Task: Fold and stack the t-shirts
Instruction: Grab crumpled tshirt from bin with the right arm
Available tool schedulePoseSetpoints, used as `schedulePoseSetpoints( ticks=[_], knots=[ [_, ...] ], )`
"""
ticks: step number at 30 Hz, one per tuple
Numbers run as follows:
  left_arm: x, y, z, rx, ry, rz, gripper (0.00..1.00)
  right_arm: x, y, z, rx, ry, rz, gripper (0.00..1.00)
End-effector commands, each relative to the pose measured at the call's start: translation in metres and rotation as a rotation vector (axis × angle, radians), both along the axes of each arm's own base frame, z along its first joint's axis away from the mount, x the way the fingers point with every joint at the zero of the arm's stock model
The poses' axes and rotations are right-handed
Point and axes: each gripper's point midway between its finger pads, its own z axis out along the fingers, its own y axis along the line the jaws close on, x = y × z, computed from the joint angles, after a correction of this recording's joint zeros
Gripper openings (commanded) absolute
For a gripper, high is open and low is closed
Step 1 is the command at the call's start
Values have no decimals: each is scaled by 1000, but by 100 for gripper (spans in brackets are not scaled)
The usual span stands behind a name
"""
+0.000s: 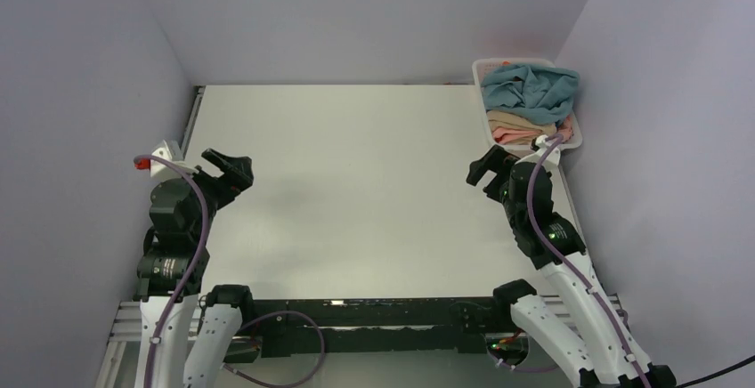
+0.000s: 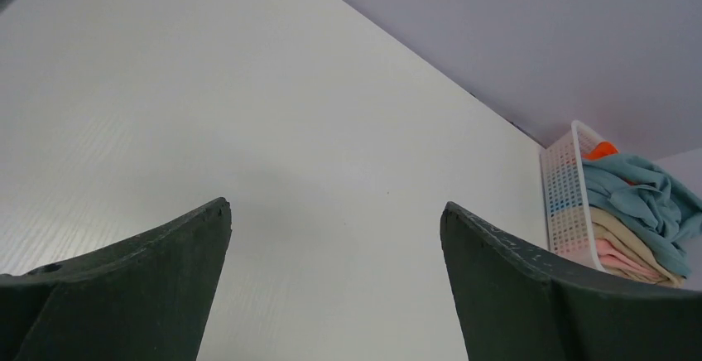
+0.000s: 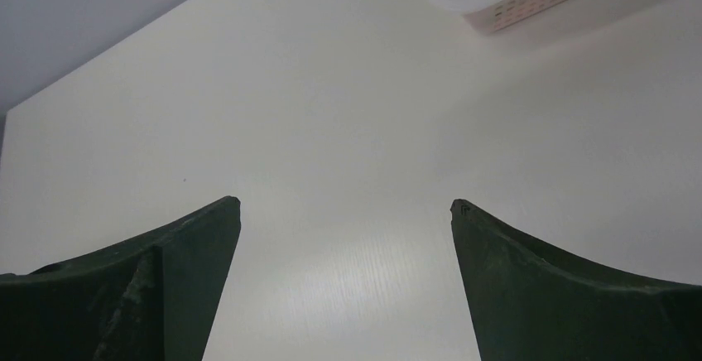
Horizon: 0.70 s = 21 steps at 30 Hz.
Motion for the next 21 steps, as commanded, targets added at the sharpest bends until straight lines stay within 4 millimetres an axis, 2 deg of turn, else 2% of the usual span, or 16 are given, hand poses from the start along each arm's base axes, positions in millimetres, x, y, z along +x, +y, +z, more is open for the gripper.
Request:
schedulePoseSetpoints(
  ticks=[1,3,5,8,10,11,13,15,16,21],
  knots=[
    [3,5,8,-2,-41,29,99,17,-11,39,-61,-91,-56,100],
    [5,4,5,18,-41,20,99,29,-11,51,-131,-125,-36,100],
    [6,10,-1,23,-14,53,99,43,-21,69,-196,-154,-87,100],
    [7,15,-7,36,22,77,99,77,-30,80,-241,-125,-120,100],
    [7,16,-8,37,27,82,99,105,-36,90,-178,-105,-100,100],
    [8,17,-11,37,31,88,99,119,-40,80,-154,-71,-87,100],
    [9,17,-14,43,28,87,99,147,-54,84,-119,-56,-106,100],
    [10,13,-18,49,23,59,99,172,-60,80,-139,-30,-112,100],
    [11,9,-18,48,17,37,99,188,-62,70,-151,-2,-118,100],
    [14,-3,-19,33,11,-28,99,247,-87,49,-189,51,-203,100]
  ],
)
